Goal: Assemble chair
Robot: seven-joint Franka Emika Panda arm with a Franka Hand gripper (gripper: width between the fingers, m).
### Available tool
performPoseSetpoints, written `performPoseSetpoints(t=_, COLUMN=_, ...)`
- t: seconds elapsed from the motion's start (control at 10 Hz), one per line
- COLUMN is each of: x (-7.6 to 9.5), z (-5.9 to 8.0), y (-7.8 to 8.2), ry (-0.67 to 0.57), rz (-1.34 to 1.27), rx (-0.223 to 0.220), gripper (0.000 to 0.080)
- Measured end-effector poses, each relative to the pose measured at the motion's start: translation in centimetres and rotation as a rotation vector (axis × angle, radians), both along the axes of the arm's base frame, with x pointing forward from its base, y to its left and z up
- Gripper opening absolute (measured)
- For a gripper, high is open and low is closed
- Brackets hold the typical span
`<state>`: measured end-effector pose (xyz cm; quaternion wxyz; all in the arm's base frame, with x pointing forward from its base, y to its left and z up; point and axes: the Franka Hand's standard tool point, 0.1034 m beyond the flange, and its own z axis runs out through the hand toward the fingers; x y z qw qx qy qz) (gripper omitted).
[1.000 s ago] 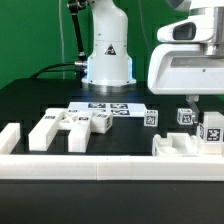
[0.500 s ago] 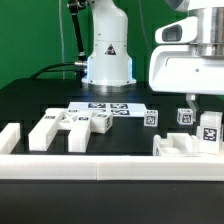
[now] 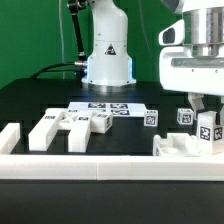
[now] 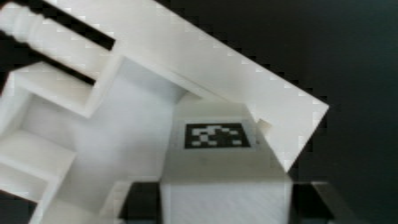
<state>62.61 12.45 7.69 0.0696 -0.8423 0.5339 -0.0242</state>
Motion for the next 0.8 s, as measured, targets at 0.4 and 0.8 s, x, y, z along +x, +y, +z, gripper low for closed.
performPoseSetpoints(t=0.4, x=0.03, z=-0.04, y=0.00, ry=0.033, rz=-0.317, rx=0.056, gripper=0.0290)
performPoseSetpoints(t=0.8, x=0.04, z=-0.07, y=0.04, ry=0.030, rz=-0.284, rx=0.056, gripper=0.0457)
